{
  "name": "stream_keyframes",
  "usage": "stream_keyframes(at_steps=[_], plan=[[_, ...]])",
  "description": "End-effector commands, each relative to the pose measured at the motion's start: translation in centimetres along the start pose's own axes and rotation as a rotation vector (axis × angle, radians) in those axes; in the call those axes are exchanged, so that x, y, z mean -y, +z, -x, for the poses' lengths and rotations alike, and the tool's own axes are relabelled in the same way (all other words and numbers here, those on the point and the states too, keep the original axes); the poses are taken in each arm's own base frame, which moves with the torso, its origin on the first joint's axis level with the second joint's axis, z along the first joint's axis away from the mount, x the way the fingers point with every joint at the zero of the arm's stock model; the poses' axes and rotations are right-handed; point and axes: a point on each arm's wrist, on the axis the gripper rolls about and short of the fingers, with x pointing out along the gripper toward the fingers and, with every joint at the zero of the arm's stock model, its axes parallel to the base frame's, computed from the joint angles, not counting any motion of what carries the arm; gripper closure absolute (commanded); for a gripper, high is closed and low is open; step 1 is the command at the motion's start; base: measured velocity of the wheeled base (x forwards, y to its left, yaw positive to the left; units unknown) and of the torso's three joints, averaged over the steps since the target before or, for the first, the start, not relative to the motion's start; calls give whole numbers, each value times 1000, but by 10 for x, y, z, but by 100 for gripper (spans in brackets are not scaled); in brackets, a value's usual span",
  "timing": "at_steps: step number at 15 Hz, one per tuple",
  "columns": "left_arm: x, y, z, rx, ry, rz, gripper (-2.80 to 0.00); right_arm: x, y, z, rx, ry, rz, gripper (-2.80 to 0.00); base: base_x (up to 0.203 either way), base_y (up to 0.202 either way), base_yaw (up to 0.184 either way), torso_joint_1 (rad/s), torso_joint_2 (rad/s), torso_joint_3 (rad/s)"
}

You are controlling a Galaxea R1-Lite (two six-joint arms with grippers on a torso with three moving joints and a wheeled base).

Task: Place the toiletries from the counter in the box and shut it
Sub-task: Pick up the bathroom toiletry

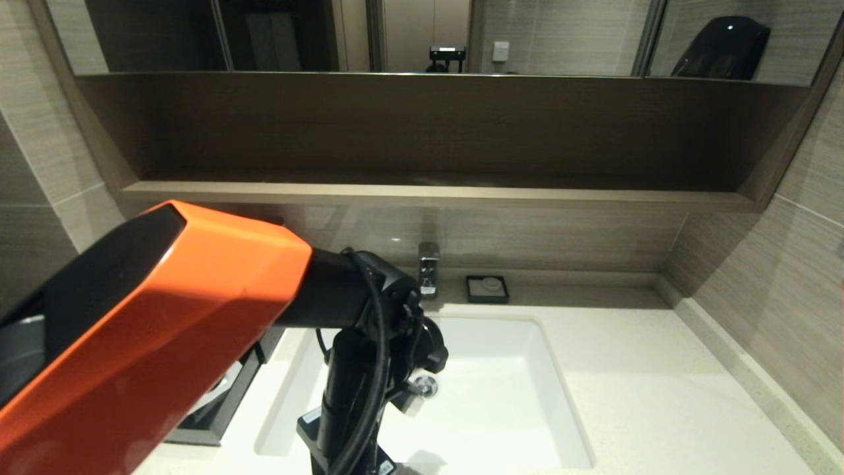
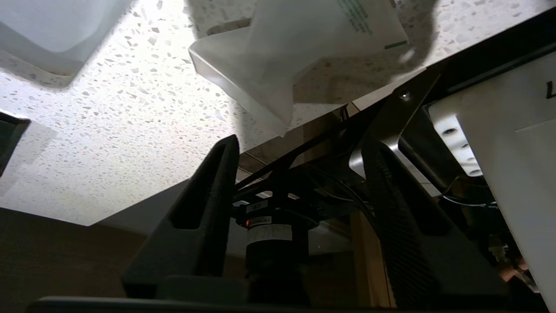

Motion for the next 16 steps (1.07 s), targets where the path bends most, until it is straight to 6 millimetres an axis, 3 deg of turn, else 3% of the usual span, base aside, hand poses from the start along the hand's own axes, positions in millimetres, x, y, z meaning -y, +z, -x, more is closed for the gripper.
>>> stream_keyframes(at_steps=[1, 10, 16], plan=[[2, 3, -5, -20, 23, -4, -280, 0, 0, 0, 0, 0, 1, 0, 0, 0, 0, 0, 0, 0], [2, 20, -21, -49, 61, -3, -280, 0, 0, 0, 0, 0, 1, 0, 0, 0, 0, 0, 0, 0], [2, 24, -22, -29, 61, 1, -280, 0, 0, 0, 1, 0, 1, 0, 0, 0, 0, 0, 0, 0]])
